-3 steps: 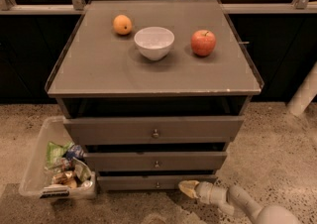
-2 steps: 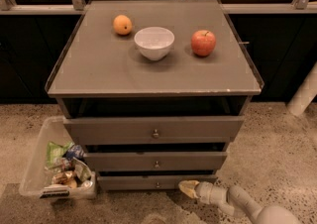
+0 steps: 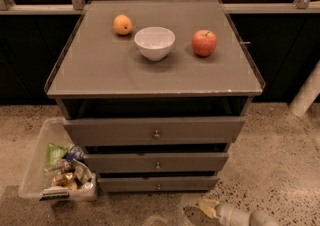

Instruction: Close bottom drawer

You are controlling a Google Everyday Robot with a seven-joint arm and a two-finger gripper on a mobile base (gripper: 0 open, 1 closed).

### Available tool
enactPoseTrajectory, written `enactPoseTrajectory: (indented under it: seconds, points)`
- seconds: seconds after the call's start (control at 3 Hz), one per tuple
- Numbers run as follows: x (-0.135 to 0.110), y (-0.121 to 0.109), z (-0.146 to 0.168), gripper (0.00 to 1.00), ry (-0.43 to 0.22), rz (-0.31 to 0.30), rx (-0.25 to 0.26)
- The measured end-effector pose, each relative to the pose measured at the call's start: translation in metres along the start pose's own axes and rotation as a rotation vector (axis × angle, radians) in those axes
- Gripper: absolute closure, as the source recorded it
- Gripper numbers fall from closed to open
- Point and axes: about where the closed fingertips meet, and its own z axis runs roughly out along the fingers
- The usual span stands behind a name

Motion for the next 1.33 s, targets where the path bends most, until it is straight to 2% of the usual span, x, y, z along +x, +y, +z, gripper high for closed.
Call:
enactPoseTrajectory:
  seconds: [0.33,1.33]
  points:
    - [0.0154,0.0104,-0.0140,0.82,-0.009,0.039,0.007]
    - [0.0155,0.0106,-0.0138,0.13,-0.009,0.040,0.007]
